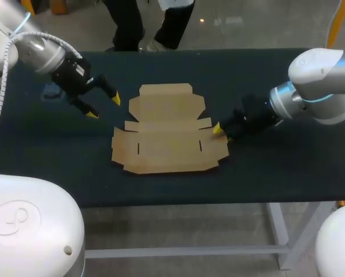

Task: Assemble the packaging by folding the flat box into shape, placing the metal phone stand inside, and closing the box properly

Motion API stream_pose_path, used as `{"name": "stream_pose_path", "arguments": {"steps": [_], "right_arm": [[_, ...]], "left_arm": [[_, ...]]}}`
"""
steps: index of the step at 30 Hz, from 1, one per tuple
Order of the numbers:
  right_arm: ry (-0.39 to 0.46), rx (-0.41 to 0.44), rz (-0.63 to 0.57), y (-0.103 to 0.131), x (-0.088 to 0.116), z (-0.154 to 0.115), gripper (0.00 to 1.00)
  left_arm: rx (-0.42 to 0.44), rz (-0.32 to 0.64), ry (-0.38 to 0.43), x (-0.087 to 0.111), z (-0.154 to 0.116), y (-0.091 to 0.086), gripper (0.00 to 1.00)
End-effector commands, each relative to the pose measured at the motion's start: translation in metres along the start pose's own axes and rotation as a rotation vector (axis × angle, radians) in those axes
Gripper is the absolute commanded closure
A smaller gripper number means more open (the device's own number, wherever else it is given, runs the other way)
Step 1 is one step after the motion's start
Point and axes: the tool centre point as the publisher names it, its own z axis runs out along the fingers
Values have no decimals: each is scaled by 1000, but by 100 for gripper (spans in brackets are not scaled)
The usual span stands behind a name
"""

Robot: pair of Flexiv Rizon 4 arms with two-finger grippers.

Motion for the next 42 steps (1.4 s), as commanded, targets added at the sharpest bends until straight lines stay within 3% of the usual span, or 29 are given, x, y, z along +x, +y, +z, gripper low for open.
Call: {"name": "stream_pose_path", "arguments": {"steps": [1,11,13,21,22,23,24,25,27,28,29,33,42], "right_arm": [[-1,13,-23,3,4,-19,7],[-70,-3,-98,21,10,-63,31],[-99,-7,-122,27,11,-70,40],[-158,8,-221,55,16,-92,50],[-169,6,-233,59,17,-95,50],[-179,-4,-242,62,17,-98,52],[-187,-8,-264,66,19,-100,56],[-189,-10,-269,68,19,-101,58],[-199,-15,-289,74,20,-103,67],[-208,-24,-295,78,21,-103,92],[-211,-26,-295,80,21,-103,100],[-216,-44,-320,93,22,-98,100],[-219,-102,-345,98,20,-82,100]], "left_arm": [[0,2,-8,4,-1,-1,0],[47,23,-8,5,0,-3,0],[56,23,-12,4,1,-5,0],[104,22,-34,-2,2,-10,0],[117,29,-37,-3,1,-10,7],[130,27,-40,-4,1,-11,30],[140,31,-42,-6,1,-11,78],[155,43,-47,-7,1,-11,100],[176,56,-46,-9,2,-13,100],[187,77,-43,-11,2,-15,100],[189,81,-44,-12,2,-15,100],[222,120,-63,-15,5,-22,100],[257,173,-80,-24,13,-33,100]]}}
